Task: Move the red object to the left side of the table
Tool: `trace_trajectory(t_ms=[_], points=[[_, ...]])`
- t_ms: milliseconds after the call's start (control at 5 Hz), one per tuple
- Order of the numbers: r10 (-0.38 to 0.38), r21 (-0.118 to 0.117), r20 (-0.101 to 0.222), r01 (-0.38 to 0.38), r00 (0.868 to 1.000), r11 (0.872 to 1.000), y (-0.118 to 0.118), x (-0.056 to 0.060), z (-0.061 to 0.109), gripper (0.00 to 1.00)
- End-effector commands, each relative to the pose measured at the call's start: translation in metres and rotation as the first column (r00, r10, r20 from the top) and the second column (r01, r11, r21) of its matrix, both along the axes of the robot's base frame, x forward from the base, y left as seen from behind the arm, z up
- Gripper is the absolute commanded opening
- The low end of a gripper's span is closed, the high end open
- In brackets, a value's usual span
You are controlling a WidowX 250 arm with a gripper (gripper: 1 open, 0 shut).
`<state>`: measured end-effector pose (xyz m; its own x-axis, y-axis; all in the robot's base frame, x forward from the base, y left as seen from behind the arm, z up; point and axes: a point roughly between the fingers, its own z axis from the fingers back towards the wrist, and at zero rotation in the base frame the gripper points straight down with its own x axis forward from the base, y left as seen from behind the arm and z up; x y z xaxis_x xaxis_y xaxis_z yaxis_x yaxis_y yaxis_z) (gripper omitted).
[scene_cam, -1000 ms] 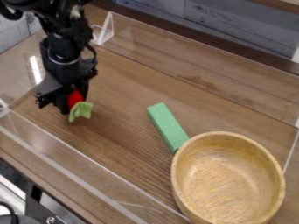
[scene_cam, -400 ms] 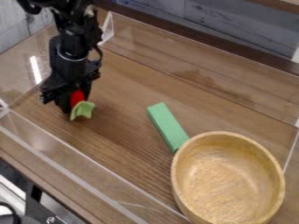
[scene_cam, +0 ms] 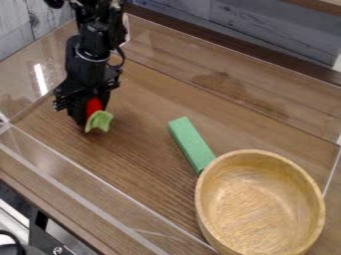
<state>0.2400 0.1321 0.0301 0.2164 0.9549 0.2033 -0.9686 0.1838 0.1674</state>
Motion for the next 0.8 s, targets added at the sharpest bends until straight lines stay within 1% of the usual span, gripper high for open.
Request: trace_trajectory(t_ms=[0, 200, 400, 600], points=[[-0.011, -0.005, -0.010, 0.011, 1.000, 1.000, 0.000, 0.010, 0.012, 0.00], [-0.028, -0.026, -0.056, 0.027, 0.998, 0.999, -0.003, 0.012, 0.014, 0.00], [-0.026, -0.025, -0.068, 0.024, 0.997, 0.999, -0.002, 0.010, 0.017, 1.00], [-0.030, -0.030, -0.079, 0.028, 0.996, 0.999, -0.003, 0.010, 0.023, 1.00]])
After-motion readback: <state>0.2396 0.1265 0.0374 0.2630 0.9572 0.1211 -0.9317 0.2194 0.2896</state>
